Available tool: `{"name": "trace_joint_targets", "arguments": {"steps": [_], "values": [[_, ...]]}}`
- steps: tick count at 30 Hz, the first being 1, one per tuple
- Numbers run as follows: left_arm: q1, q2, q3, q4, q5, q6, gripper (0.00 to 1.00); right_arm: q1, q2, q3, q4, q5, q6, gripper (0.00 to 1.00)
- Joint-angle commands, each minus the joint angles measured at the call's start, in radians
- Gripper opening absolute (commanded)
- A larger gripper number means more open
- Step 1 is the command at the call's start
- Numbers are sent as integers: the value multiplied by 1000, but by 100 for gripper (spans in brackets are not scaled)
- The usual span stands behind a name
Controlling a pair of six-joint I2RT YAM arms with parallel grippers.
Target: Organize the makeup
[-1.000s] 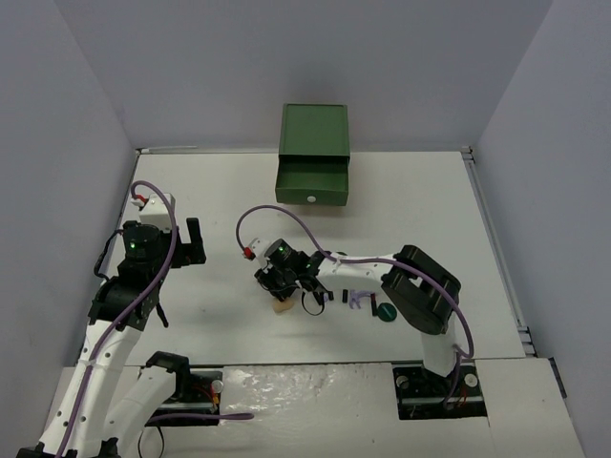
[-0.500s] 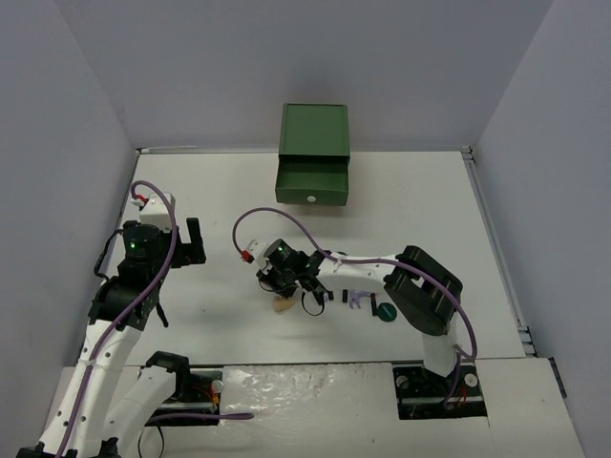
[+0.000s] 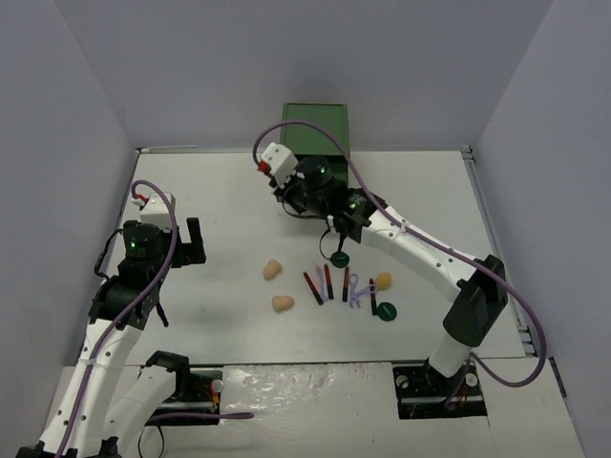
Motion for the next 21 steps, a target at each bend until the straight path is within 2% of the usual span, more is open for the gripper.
{"name": "trace_joint_targets", "arguments": {"steps": [1,7,9,11,15,19,21], "values": [[4,6,34,52,9,-18,97,-85,35,101,-9,65,-148,0],[5,5,33,53,16,-17,97,-178,138,207,-11,9,-206,0],[4,3,33,52,16,-17,97,-189,153,215,-11,1,-212,3],[5,3,33,54,18,-18,97,-188,159,217,-11,-2,-205,17],[4,3,35,55,23,-17,97,-190,157,234,-10,10,-164,50],[5,2,34,55,25,-19,97,-189,130,251,-11,44,-99,74],[4,0,34,53,24,-19,97,-189,95,243,-11,61,-46,78]]}}
